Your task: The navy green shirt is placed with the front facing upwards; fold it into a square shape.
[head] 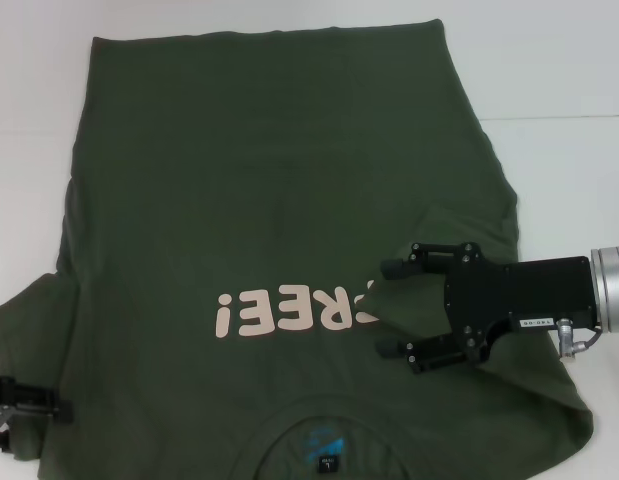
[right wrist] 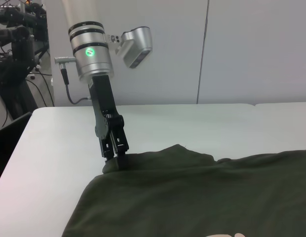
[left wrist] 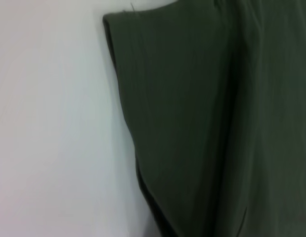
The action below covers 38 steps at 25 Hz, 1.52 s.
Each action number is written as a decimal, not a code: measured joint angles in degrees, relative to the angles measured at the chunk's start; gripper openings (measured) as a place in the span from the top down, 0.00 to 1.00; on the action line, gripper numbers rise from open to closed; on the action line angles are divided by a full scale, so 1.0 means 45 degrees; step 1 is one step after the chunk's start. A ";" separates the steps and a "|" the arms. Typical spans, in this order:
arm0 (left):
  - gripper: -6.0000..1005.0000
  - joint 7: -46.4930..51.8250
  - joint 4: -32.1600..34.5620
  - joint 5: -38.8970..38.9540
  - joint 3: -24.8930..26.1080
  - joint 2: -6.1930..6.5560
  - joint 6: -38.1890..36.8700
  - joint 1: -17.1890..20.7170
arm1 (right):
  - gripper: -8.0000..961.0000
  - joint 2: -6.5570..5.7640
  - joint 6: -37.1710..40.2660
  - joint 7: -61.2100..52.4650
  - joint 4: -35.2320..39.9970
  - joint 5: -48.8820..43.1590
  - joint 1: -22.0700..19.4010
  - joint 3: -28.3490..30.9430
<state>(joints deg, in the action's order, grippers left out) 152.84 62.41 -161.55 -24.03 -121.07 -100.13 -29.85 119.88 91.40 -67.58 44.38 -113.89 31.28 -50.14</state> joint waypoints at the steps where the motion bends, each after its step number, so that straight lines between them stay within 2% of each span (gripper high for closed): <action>1: 0.28 -0.0042 0.0022 0.0001 -0.0004 -0.0009 0.0012 0.0000 | 0.05 0.0000 0.0000 0.0000 0.0000 0.0003 -0.0004 -0.0004; 10: 0.29 -0.0173 0.0164 -0.0098 -0.0506 -0.0075 0.0251 0.0024 | 0.05 0.0000 -0.0002 0.0000 -0.0043 0.0009 -0.0003 -0.0011; 15: 0.50 -0.0192 0.0205 -0.0104 -0.0517 -0.0071 0.0251 0.0045 | 0.05 0.0000 -0.0017 0.0000 -0.0043 0.0032 0.0019 -0.0010; 18: 0.74 -0.0223 0.0235 -0.0109 -0.0520 -0.0068 0.0251 0.0048 | 0.05 0.0000 -0.0020 0.0000 -0.0044 0.0032 0.0042 -0.0010; 23: 0.96 -0.0260 0.0289 -0.0115 -0.0553 -0.0067 0.0251 0.0041 | 0.05 0.0000 -0.0021 0.0000 -0.0044 0.0033 0.0059 -0.0026; 33: 0.99 -0.0312 0.1357 -0.0499 -0.1329 -0.0153 0.0830 0.0495 | 0.05 0.0000 -0.0231 -0.0006 -0.0082 0.0083 0.0060 -0.0030; 38: 0.99 -0.0323 0.1726 -0.0505 -0.1340 -0.0118 0.1444 0.0868 | 0.05 0.0018 -0.0354 -0.0045 -0.0111 0.0106 0.0061 -0.0030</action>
<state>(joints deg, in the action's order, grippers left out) 151.39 70.17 -163.82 -30.06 -121.60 -93.64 -25.94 119.96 89.81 -67.79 43.88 -113.41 31.56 -50.27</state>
